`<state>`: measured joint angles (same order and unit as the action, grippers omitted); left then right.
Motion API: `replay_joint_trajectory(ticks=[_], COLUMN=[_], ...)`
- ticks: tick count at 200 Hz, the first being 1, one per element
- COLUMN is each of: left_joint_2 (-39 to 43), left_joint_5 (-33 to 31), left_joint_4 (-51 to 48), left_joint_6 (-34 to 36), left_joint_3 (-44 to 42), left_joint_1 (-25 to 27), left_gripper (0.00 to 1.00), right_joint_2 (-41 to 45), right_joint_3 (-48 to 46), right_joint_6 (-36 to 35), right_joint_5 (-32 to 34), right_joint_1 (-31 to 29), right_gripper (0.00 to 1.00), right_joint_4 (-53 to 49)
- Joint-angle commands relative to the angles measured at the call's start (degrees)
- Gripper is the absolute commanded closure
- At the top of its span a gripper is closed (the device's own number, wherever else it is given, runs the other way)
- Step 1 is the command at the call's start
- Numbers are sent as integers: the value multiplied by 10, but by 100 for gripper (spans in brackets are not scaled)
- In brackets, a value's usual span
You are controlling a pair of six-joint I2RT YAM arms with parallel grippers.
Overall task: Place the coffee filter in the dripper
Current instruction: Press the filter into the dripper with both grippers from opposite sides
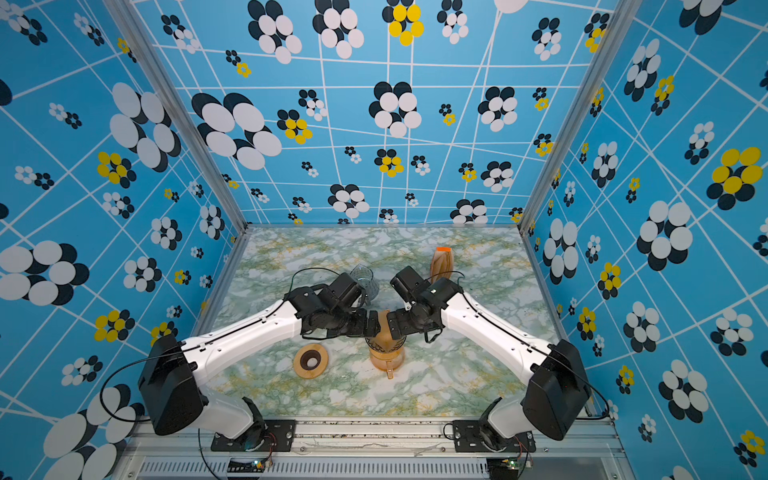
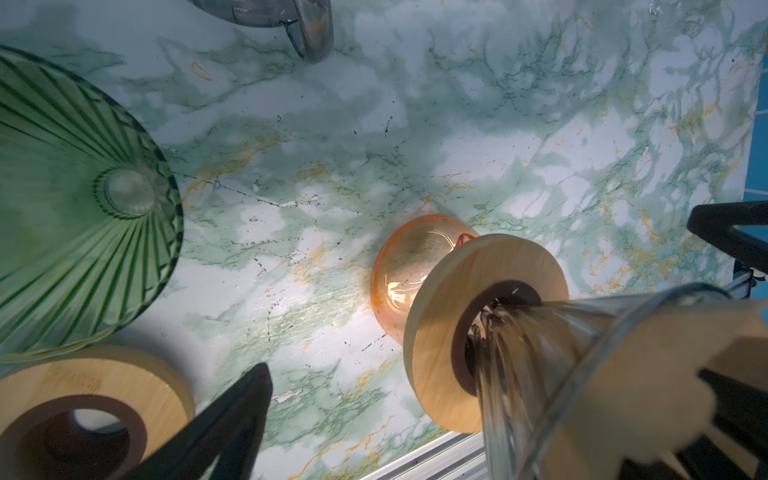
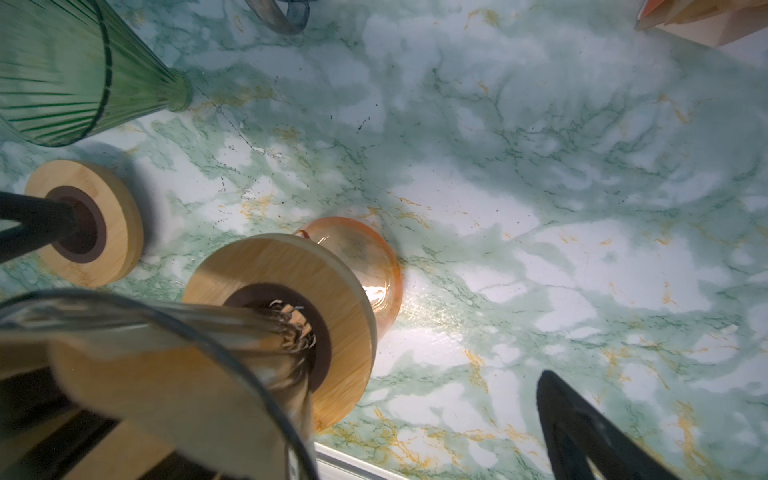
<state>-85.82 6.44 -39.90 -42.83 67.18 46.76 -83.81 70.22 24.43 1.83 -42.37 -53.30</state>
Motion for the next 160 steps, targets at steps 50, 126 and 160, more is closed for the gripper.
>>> replay_joint_trajectory(ticks=[50,126,160], left_joint_2=[-9,-19,-15], left_joint_5=[6,10,10], left_joint_4=[16,27,27], left_joint_6=[6,4,2], left_joint_3=[-23,-33,-36], left_joint_1=[-11,-12,-13], left_gripper=[1,1,1], right_joint_2=[-11,-15,-6], right_joint_3=[-23,-28,-13], right_joint_6=[-10,-11,-13], right_joint_5=[-9,3,-23], right_joint_1=[-4,-4,-4], right_gripper=[2,2,3], right_joint_4=[13,11,14])
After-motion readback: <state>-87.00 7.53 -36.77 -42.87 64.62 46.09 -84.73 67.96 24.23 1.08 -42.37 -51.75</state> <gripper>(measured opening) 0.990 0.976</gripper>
